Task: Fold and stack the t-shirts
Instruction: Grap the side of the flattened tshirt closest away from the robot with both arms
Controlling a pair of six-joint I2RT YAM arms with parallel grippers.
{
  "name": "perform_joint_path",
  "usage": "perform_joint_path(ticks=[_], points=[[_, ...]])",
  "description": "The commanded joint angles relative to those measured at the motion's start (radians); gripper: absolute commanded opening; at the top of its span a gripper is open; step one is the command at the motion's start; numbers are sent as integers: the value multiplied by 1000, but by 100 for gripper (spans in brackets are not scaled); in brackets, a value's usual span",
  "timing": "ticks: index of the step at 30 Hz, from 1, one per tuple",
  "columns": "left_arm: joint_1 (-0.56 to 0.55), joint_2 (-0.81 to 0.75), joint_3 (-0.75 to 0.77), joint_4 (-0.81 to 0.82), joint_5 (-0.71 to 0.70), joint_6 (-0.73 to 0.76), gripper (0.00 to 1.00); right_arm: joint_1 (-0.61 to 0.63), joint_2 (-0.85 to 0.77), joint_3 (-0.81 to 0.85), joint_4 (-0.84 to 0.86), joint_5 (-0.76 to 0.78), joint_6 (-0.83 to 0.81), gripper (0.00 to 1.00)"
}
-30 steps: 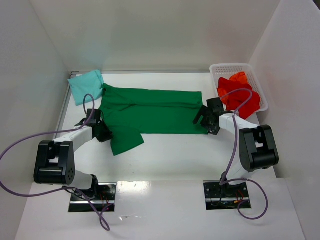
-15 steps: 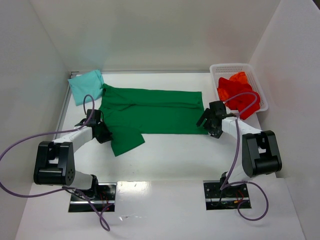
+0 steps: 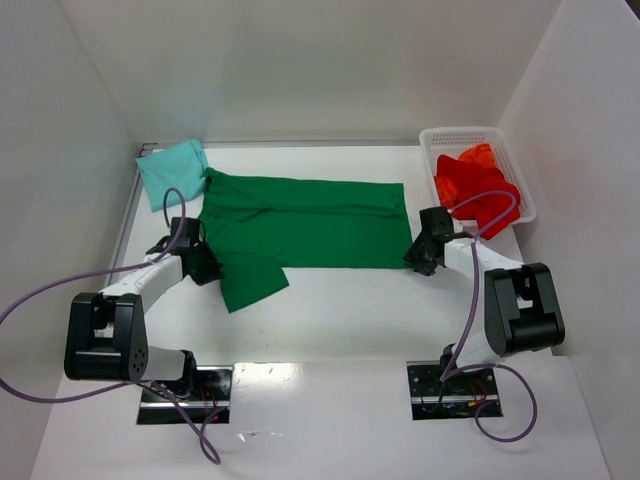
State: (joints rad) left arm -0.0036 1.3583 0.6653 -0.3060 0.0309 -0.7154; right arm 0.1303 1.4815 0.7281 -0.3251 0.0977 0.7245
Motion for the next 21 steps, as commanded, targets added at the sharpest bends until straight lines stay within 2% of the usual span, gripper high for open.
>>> perform_joint_path(ticks=[1,10,15,17,21], points=[[-6,-38,47,-25,-8,-15,0,-8,2,-10,27,37,10,39],[19,-84,60,-47,12,-6,0,-8,25,15,30,44,1,13],[37,-158,94,-85,12,-6,0,-8,5,27,22,52,-8,6],[50,-188,106,-94,18,-6,0,-8,-14,36,12,56,-16,1],[95,-236,140,-117,41,4,0,-18,-29,53,-3,65,-20,0]])
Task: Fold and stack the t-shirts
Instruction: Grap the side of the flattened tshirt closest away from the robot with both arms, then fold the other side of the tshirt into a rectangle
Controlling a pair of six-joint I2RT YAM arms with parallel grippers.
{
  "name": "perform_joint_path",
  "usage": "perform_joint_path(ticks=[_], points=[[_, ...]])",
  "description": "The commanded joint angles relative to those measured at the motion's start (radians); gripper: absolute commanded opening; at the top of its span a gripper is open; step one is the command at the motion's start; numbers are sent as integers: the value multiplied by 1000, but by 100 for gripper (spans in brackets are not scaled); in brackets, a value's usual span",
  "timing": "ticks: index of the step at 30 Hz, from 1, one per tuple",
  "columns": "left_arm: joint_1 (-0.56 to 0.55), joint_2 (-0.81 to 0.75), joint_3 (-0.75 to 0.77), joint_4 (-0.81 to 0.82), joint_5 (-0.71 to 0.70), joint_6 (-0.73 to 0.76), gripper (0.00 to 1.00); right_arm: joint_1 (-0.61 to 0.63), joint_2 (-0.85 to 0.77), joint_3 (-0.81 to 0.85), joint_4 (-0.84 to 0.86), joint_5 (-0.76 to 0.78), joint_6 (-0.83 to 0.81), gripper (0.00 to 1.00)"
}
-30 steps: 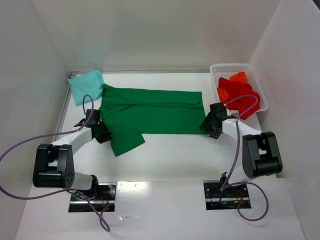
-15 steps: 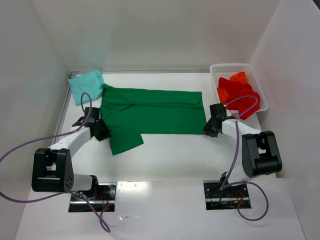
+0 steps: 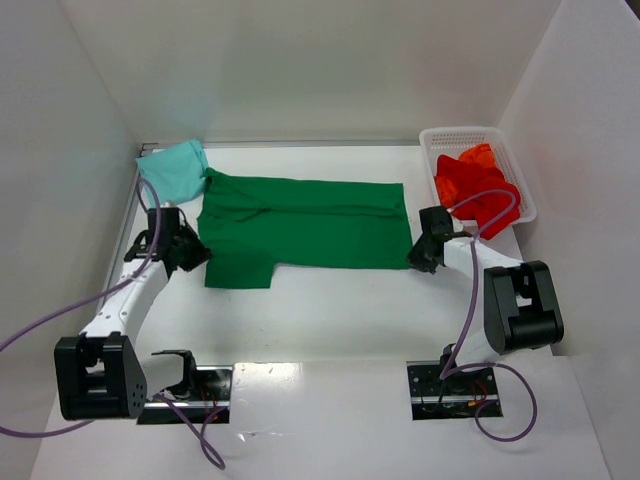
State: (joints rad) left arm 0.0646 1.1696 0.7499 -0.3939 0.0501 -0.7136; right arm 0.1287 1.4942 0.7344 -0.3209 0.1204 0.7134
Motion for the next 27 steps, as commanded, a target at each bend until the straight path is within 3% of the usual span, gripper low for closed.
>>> perform_joint_path(ticks=[1,12,27], points=[[32,-53,67,-37,22,7,0,-17,-47,56,-7,37,-9,0],[64,-54,112,-26,33,2,0,-17,-44,163,-26,24,-28,0],[133,291,306,100,127,22,0,-17,228,450,-7,15,-46,0]])
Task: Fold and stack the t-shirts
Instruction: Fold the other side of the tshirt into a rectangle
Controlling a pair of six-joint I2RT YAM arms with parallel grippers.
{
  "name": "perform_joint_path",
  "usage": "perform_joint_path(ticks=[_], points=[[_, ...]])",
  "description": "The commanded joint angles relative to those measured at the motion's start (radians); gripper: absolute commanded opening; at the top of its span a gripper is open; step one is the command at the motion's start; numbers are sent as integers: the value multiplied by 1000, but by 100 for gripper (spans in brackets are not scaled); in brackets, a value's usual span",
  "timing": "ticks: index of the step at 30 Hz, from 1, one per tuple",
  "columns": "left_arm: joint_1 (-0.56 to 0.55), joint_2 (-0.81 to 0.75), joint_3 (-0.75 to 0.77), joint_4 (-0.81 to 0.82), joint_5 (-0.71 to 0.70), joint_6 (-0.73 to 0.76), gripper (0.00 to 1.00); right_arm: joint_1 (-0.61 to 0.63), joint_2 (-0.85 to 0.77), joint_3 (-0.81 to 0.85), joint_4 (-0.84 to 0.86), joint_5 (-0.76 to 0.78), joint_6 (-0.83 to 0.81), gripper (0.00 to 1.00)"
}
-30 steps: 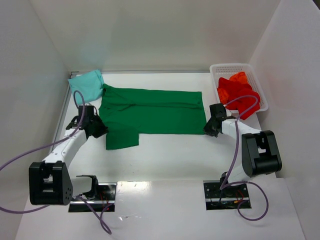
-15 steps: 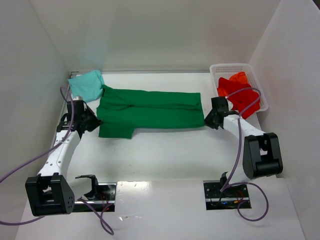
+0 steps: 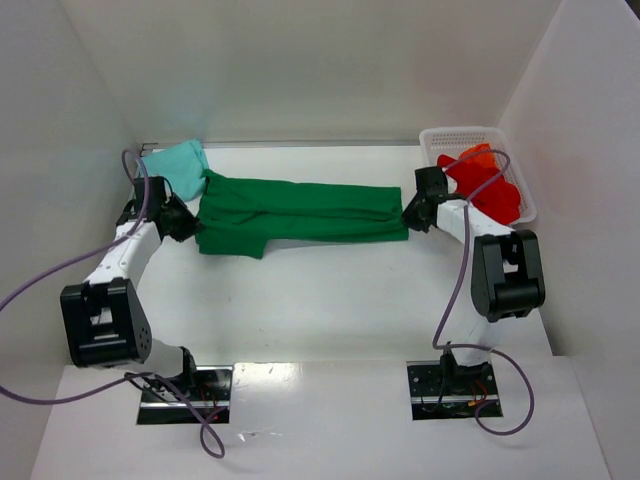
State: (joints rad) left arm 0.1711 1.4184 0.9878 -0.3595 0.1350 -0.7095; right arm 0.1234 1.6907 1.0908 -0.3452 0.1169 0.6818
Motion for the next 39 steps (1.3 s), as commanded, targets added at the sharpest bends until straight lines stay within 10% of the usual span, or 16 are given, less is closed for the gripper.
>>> perform_joint_path(ticks=[1,39], points=[[37,80,86,81,59,26,0,-11,47,107,17,18,-15,0],[47,650,581,100,270,176,2,-21,323,351,53,40,-33,0]])
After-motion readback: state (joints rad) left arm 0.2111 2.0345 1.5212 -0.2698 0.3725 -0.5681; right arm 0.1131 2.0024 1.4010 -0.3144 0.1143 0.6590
